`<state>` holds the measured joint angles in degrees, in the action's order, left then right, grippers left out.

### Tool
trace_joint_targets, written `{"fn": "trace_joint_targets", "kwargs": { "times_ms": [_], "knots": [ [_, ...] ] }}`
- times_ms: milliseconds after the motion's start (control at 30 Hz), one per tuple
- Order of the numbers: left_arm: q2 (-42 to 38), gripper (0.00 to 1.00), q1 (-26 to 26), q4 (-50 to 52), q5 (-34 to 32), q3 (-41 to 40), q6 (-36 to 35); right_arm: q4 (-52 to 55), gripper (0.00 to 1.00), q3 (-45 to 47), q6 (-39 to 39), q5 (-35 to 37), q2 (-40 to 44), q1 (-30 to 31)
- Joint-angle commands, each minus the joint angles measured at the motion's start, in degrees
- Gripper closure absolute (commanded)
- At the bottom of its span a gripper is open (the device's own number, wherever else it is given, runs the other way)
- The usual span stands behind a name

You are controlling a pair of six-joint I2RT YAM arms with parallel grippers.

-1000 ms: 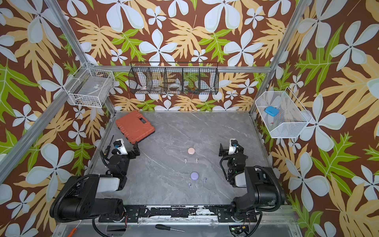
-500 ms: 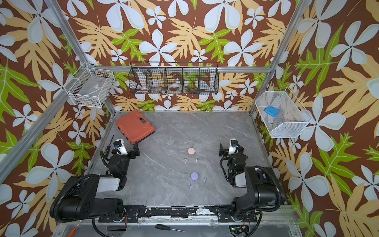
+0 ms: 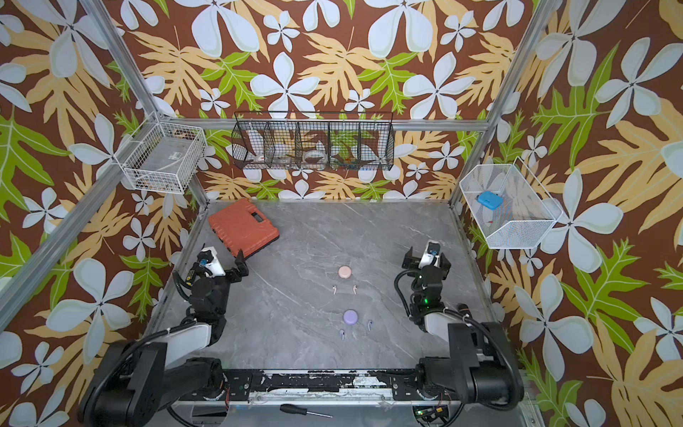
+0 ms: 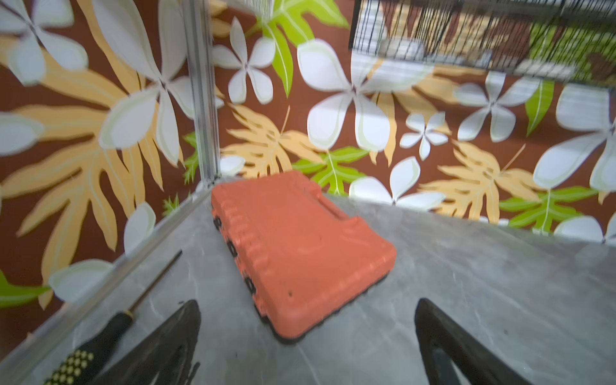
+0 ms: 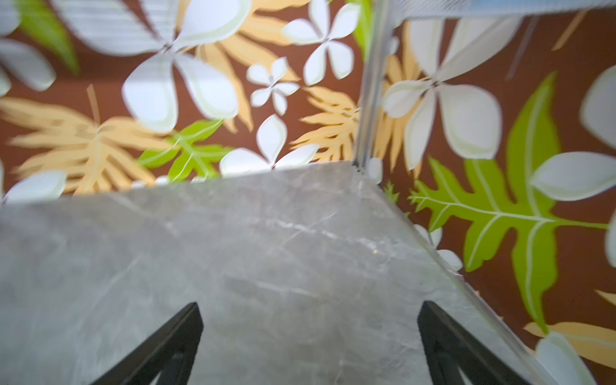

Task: Insert wireless bluetooth earbuds into charging case
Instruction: Pick up the charging case from the center of the table.

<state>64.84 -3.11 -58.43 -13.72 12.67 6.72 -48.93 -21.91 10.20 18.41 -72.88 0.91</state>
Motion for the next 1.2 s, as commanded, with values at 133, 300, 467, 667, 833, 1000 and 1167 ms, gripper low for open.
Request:
{"fn": "trace_joint_targets", "kwargs": {
  "times_ms": [133,300,467,667,833,1000,1167],
  "knots": [
    [-18.43,0.00,-0.05,45.09,-11.81,15.54,31.51,31.22,0.01,-6.82,25.18,-9.24,7.30,-4.12],
    [-27.58,0.00,0.13,61.17,1.99,21.46,33.00,38.12,0.00,-6.51,41.96,-19.07,8.55,-9.55],
    [-30.53,0.00,-0.20,66.83,19.32,21.61,34.58,48.11,0.00,-13.47,36.85,-25.38,9.72,-10.31],
    [-28.76,0.00,-10.69,73.98,15.06,22.36,36.86,55.21,0.01,-17.61,30.45,-26.54,15.88,-10.31],
    [-22.21,0.00,-25.35,77.19,8.94,24.14,40.69,59.55,0.00,-17.29,28.49,-22.25,22.83,-9.83],
    [-10.29,0.00,-36.57,82.31,2.62,31.34,41.36,62.00,0.00,-15.09,27.88,-25.76,25.24,-9.70],
    [1.27,0.00,-40.54,83.13,2.60,37.95,39.00,66.24,0.00,-16.05,27.35,-25.33,25.37,-7.02]
  ]
}}
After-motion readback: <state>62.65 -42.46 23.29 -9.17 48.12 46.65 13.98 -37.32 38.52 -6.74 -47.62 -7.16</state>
